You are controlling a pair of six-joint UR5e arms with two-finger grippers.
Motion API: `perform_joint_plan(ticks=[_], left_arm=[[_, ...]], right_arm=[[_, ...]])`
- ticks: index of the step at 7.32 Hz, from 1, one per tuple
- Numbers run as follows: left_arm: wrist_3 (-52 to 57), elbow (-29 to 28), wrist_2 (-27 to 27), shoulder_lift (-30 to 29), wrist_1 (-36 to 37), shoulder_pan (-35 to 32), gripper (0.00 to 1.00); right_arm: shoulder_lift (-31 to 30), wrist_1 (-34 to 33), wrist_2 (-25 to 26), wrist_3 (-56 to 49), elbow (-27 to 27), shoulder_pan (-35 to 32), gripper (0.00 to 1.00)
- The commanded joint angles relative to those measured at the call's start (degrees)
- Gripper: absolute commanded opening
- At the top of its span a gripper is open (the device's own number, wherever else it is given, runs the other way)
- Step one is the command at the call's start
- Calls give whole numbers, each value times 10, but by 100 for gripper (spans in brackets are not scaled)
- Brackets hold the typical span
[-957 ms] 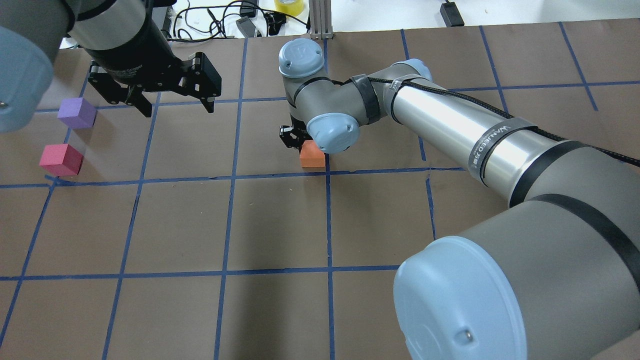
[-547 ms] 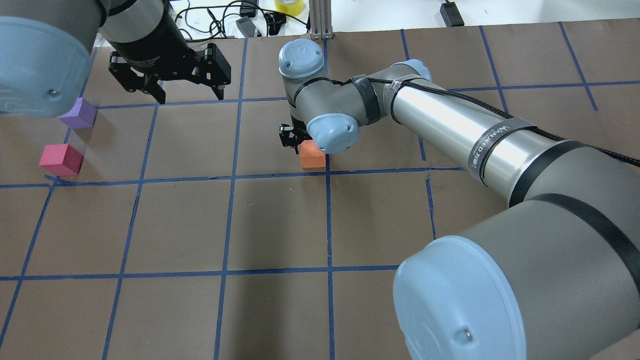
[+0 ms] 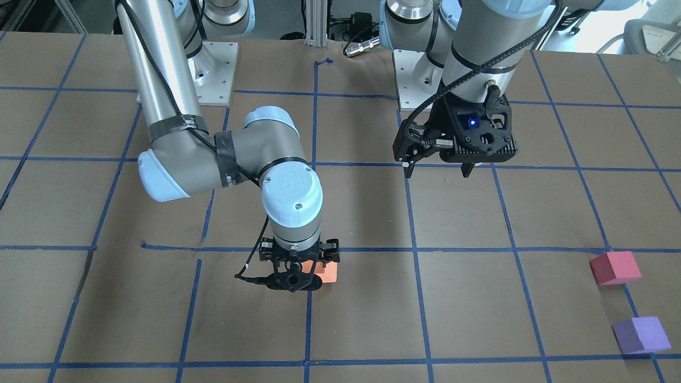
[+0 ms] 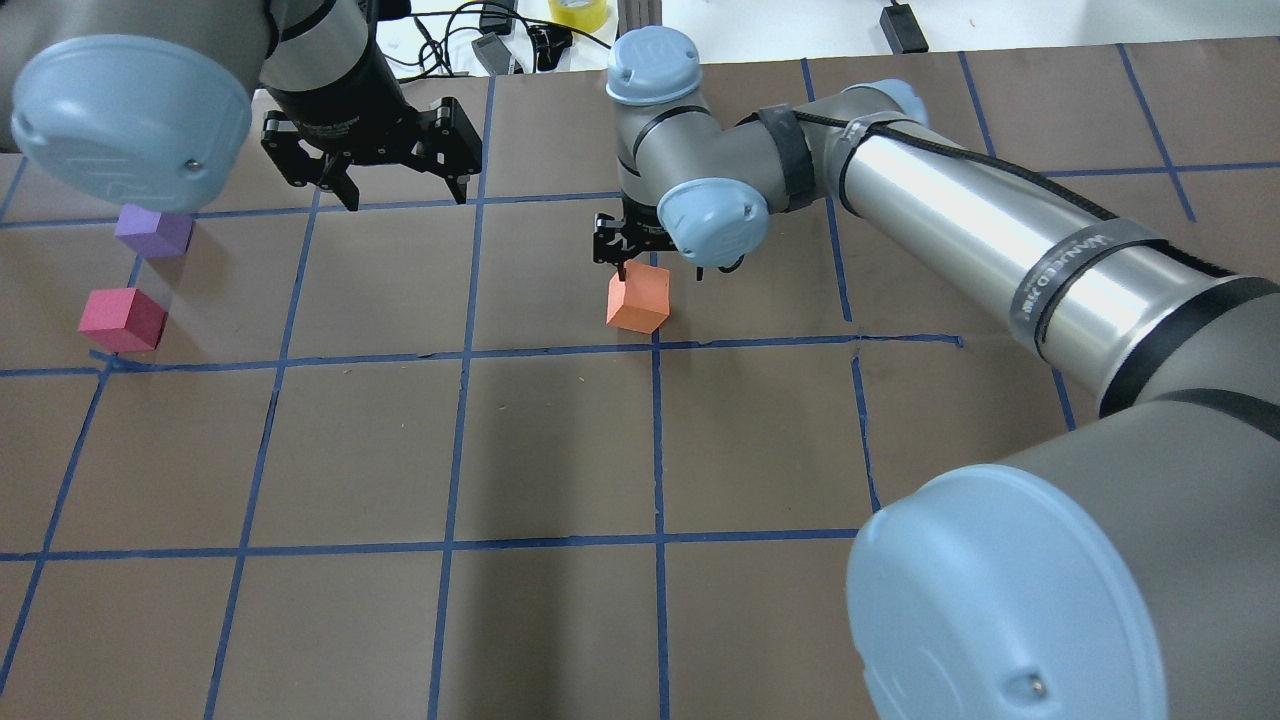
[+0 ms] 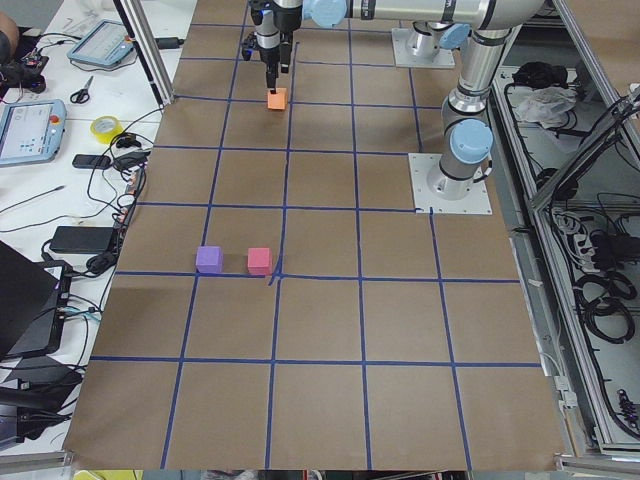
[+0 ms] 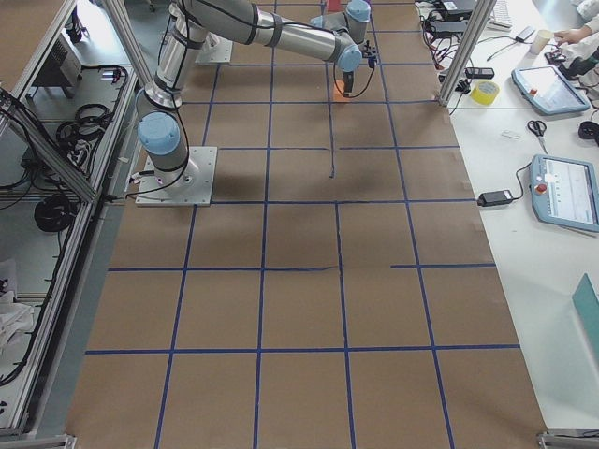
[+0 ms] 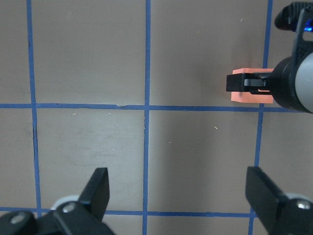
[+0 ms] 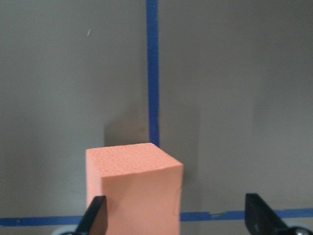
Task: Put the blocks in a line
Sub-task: 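Raise the right gripper away while the left gripper moves toward the orange cube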
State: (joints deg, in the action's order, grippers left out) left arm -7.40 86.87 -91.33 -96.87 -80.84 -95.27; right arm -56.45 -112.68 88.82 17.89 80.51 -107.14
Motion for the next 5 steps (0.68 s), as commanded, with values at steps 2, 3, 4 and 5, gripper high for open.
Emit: perform_joint_plan(ticks=[2, 3, 4, 5], left_arm=[[-23, 3, 3, -61, 30, -7, 100], [-43, 4, 4, -82, 55, -12, 100], [-63, 6, 3, -99, 73, -37, 100], [-94, 6, 3, -121, 106, -61, 100]], right_arm=[[-104, 125, -45, -114, 7, 99, 100], [-122, 141, -37, -124, 7, 108, 100], [-144, 177, -25, -141, 7, 130, 100], [-187, 218, -18, -168, 7, 145, 100]])
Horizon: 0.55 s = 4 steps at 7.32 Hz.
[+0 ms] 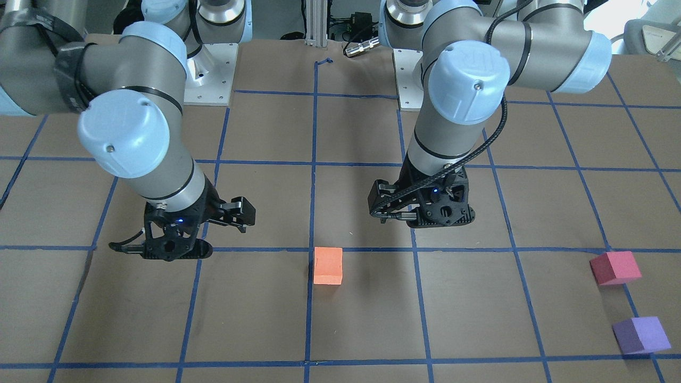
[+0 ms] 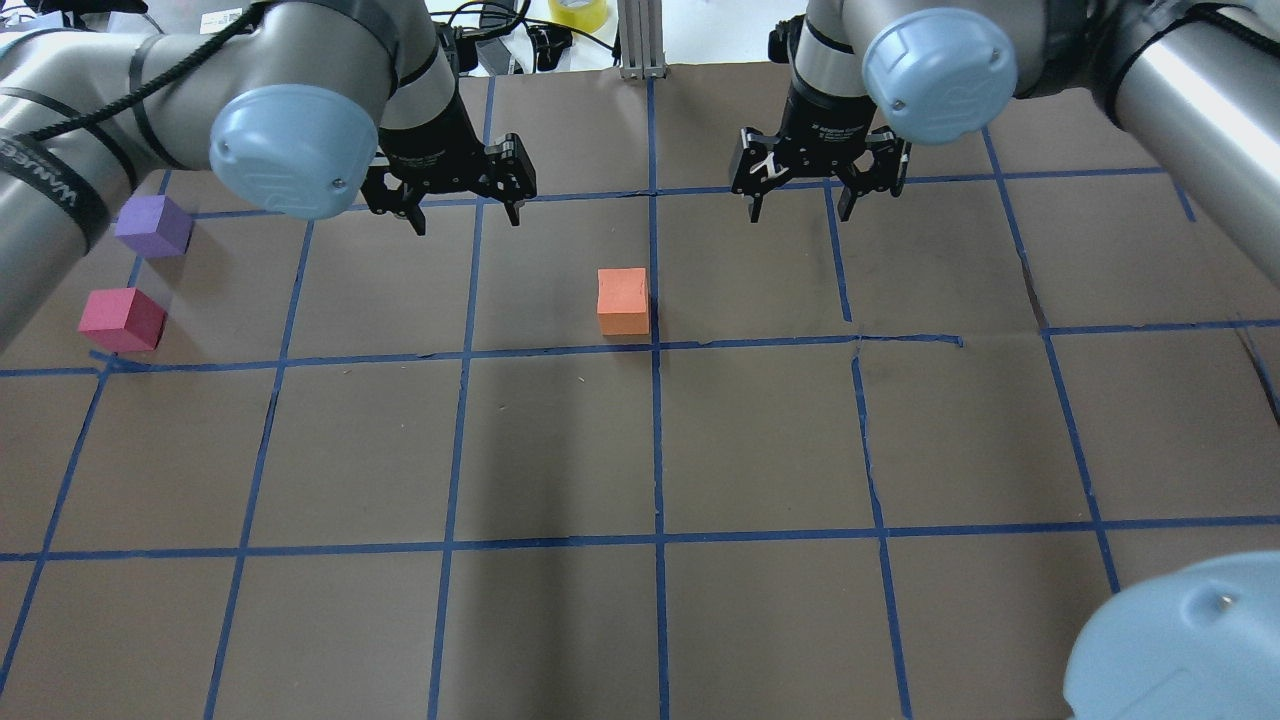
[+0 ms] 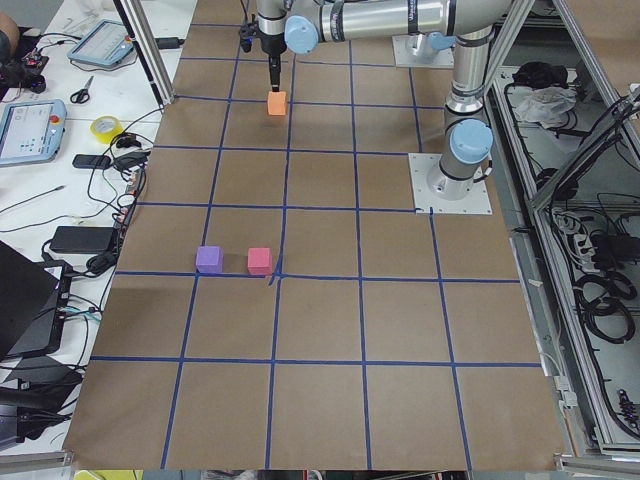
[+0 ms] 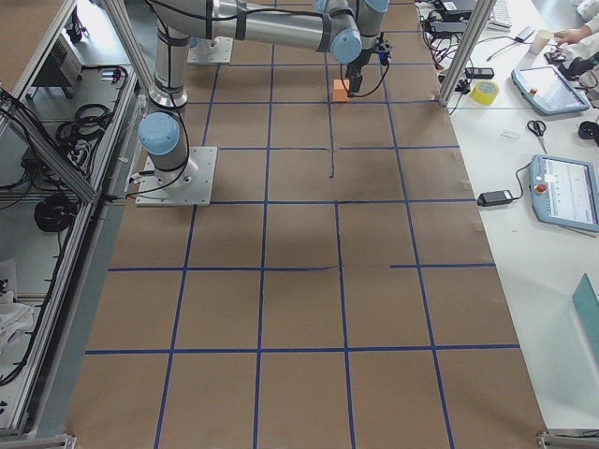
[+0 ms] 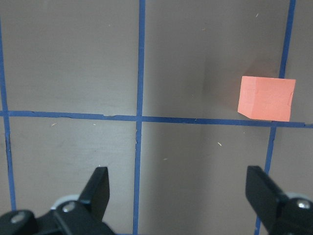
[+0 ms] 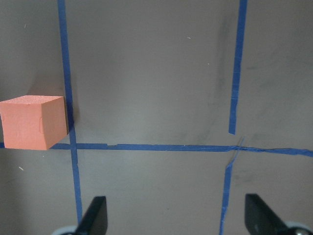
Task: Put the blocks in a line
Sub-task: 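Raise the right gripper away while the left gripper moves toward the orange cube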
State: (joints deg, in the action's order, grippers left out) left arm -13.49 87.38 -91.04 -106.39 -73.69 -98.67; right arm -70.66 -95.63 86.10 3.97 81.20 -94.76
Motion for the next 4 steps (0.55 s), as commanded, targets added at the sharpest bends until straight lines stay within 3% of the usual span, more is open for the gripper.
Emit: perform_joint_plan(ticks=[1, 2, 4], left_arm=[[-52, -1, 1, -49, 61, -41, 100], [-58, -5, 1, -70, 80, -55, 100], [-65, -6, 2, -105, 108, -71, 100]], right_arm=[[-104, 120, 11, -32, 1, 21, 100], [-161, 200, 27, -37, 4, 22, 100], [-225, 219, 30, -40, 4, 22, 100]])
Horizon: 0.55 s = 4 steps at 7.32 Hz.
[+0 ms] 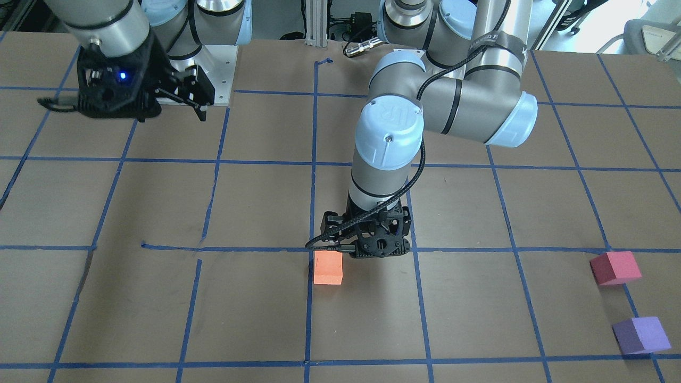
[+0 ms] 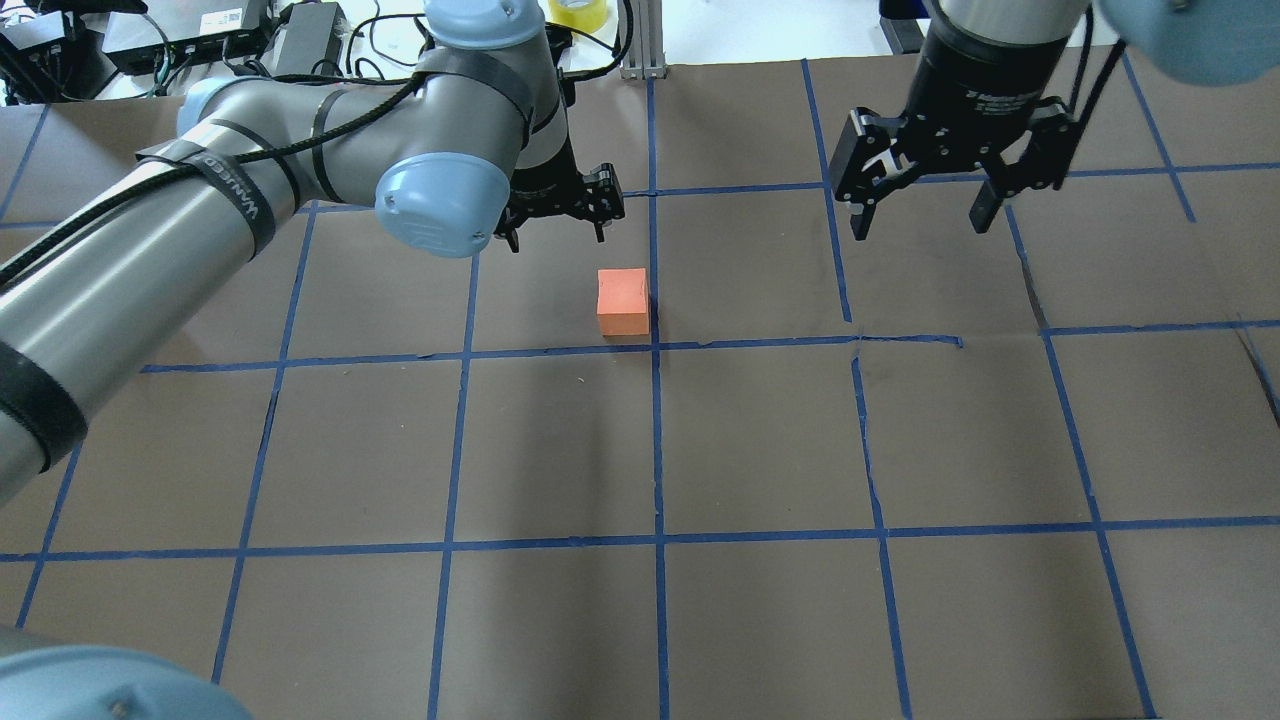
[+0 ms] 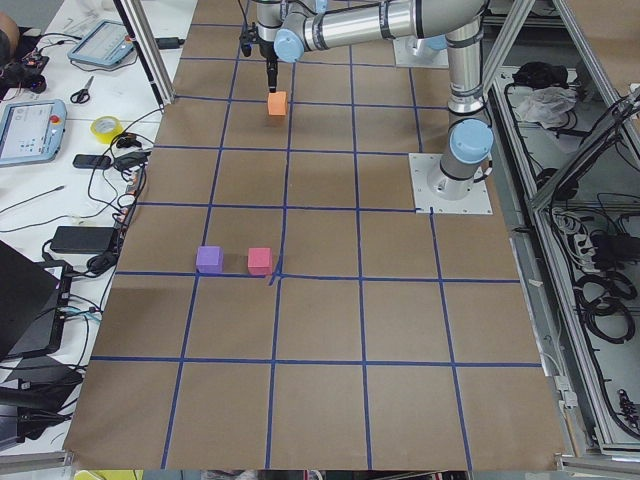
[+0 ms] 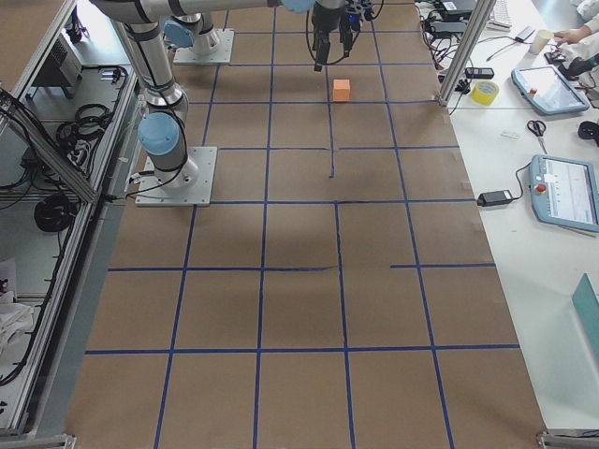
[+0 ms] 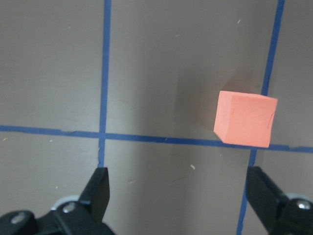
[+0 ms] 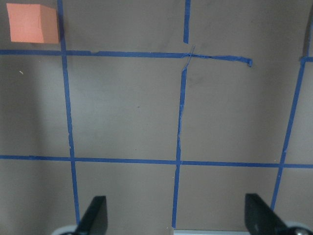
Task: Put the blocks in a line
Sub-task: 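Raise the right gripper away while the left gripper moves toward the orange cube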
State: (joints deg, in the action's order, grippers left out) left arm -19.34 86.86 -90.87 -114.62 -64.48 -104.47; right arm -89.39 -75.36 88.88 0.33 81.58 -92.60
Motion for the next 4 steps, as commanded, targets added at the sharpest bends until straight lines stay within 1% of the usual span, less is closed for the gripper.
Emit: perform_joint_plan(ticks=[1, 2, 4], left_arm=[[-30, -3, 0, -38, 30, -31, 100], [-42, -3, 1, -53, 51, -42, 100], [-37, -3, -5, -62, 53, -48, 100]], right_arm=[[-35, -15, 1, -3, 2, 2, 100], [-21, -90, 1, -20, 3, 7, 100], [15, -143, -8, -34, -10, 23, 100]])
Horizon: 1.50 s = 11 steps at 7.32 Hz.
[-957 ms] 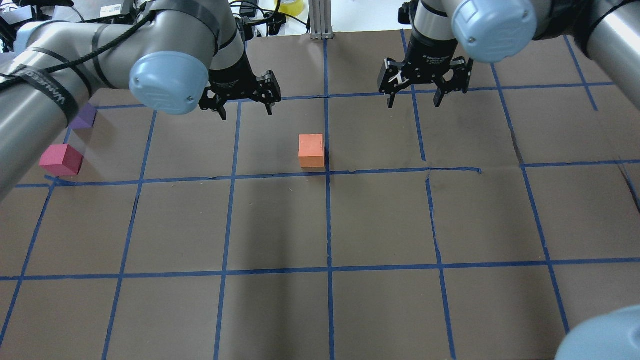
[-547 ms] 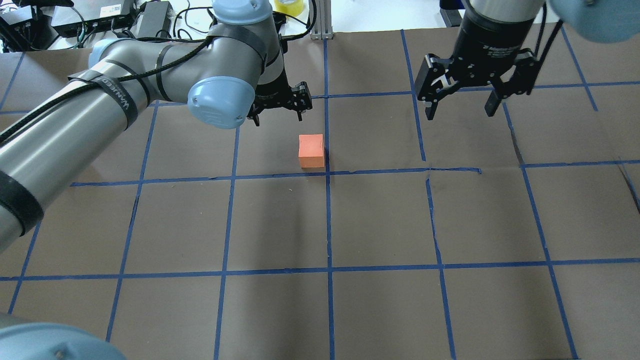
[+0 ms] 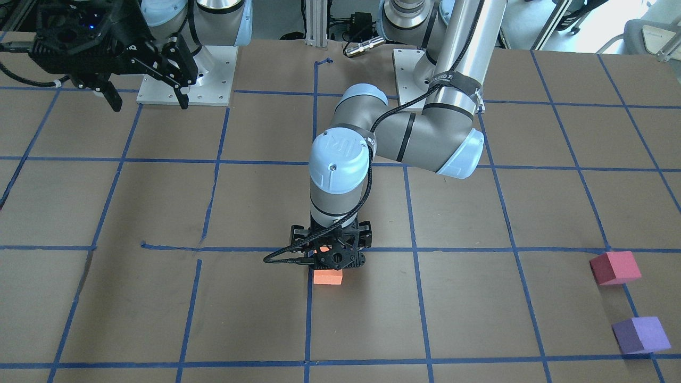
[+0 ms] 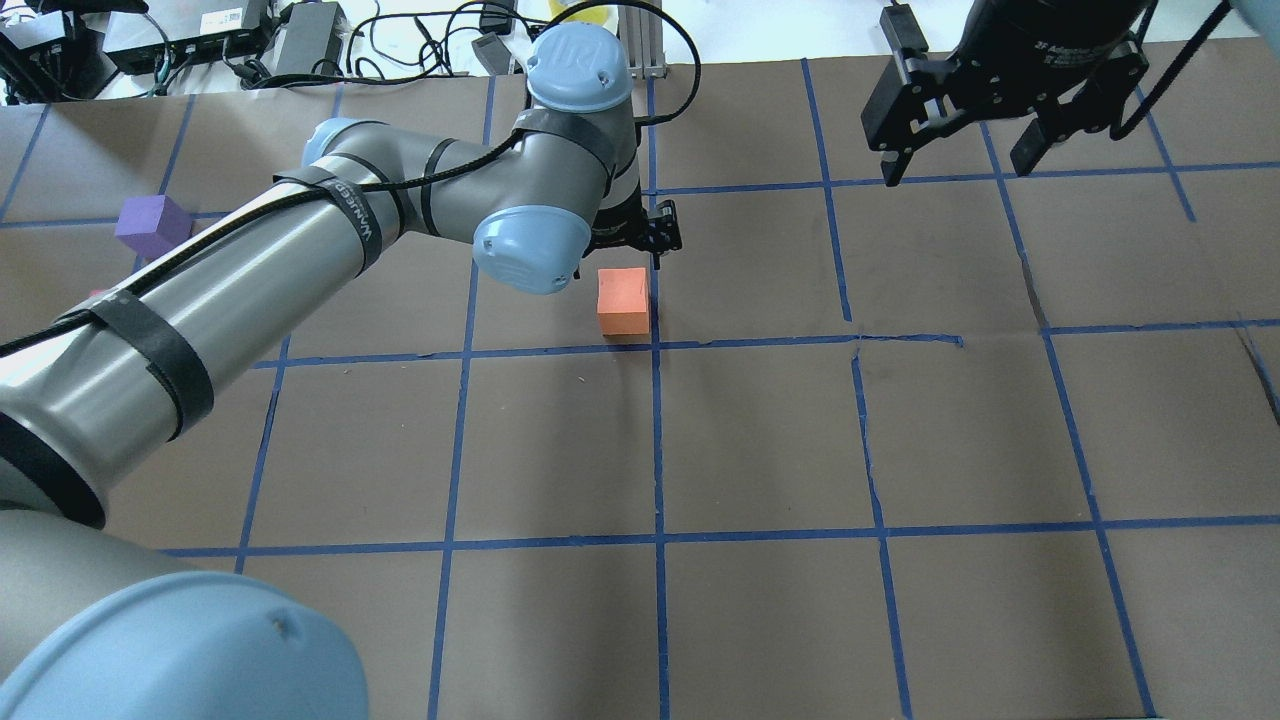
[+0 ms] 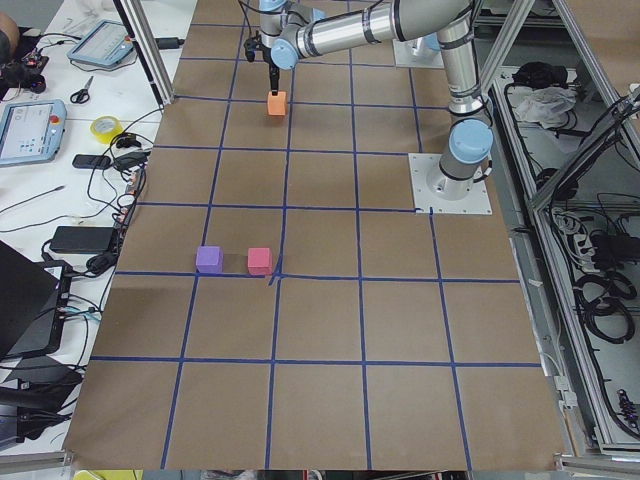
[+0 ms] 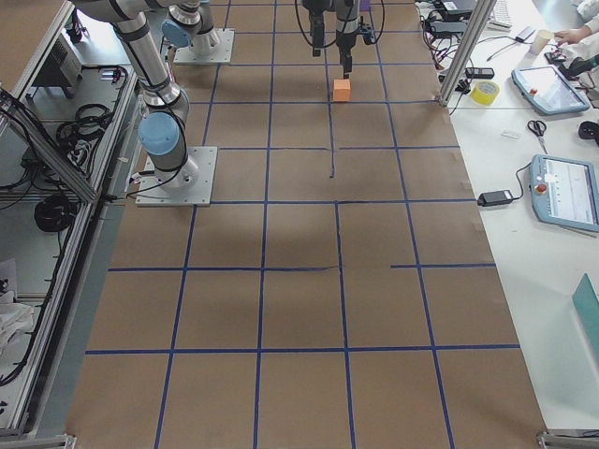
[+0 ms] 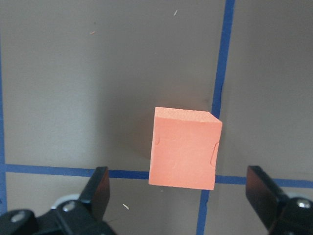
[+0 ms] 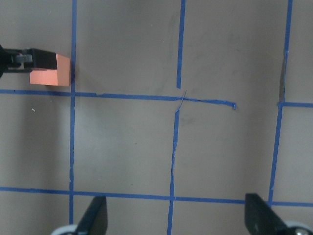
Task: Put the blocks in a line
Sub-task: 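Lower the left gripper and grasp the orange cube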
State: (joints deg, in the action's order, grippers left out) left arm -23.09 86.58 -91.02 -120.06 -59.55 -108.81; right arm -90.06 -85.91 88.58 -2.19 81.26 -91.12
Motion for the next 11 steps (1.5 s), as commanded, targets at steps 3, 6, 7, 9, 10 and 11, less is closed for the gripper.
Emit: perform_joint_plan(ticks=[3, 6, 7, 9, 10, 11], left_arm=[[1, 2, -2, -43, 4, -4, 100], [14, 0, -4, -64, 13, -4, 99], [17, 0, -2, -68, 16, -4, 95], [17, -1, 0, -68, 24, -4, 49], [18, -1, 0, -68, 24, -4, 25], [20, -3, -1, -63, 24, -4, 14]], right_arm=[[16, -40, -6, -12, 3, 4, 100], [16, -41, -6, -12, 7, 4, 100], [16, -39, 2, -14, 13, 4, 100], [15, -38, 4, -12, 36, 4, 100], [8, -37, 5, -12, 37, 4, 100], [2, -36, 5, -12, 38, 4, 100]])
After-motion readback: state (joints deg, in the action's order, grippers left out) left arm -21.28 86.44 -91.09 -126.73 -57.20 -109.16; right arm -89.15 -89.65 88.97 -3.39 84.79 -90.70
